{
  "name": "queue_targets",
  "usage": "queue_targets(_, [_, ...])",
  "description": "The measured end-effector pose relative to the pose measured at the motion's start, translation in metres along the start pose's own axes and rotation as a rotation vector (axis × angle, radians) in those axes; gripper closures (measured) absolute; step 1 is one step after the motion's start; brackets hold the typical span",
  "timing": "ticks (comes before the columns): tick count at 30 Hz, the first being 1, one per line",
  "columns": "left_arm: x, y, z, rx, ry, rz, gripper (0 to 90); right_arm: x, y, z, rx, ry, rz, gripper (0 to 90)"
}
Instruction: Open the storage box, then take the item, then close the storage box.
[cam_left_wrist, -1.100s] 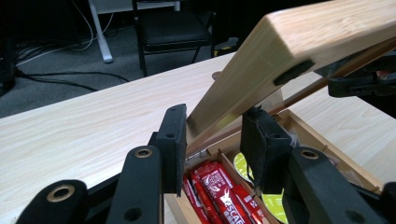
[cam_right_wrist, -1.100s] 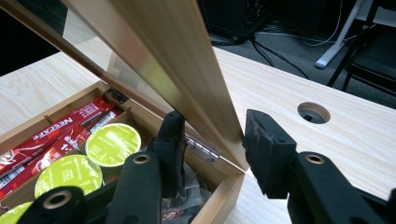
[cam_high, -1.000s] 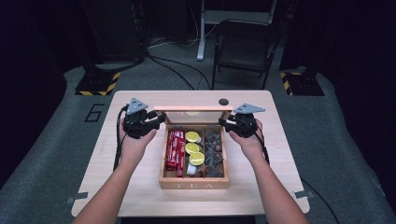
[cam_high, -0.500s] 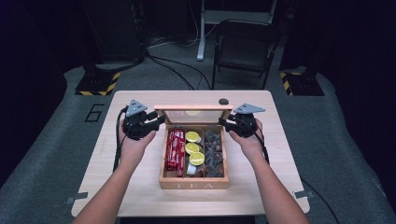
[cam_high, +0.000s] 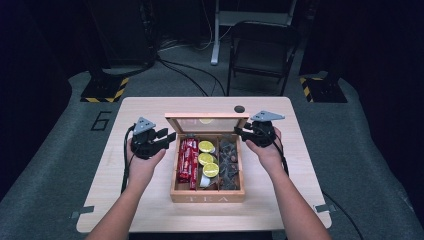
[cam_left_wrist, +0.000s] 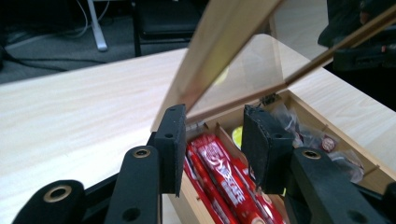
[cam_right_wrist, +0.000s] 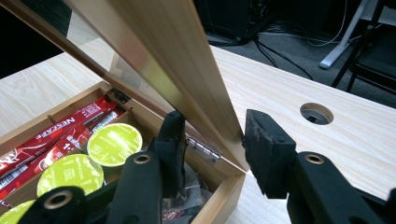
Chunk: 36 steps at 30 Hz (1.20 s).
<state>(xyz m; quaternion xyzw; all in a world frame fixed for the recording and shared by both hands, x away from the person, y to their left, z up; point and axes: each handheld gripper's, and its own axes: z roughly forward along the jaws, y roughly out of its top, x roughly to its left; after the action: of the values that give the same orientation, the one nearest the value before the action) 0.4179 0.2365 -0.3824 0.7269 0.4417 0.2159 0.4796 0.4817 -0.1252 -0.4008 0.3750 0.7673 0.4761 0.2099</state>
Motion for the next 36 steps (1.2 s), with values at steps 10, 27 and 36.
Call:
queue_targets(10, [-0.012,-0.025,0.012,0.037,-0.031,-0.013,59.4,-0.002,0.0,0.0,0.001,0.014,-0.004,58.8])
queue_targets(27, [-0.029,-0.048,0.035,0.093,-0.031,-0.08,58.4,-0.002,0.0,0.0,0.002,0.017,0.005,58.7])
queue_targets(36, [-0.035,-0.058,0.052,0.135,0.009,-0.088,59.4,-0.003,0.0,0.0,-0.002,0.019,0.011,58.7])
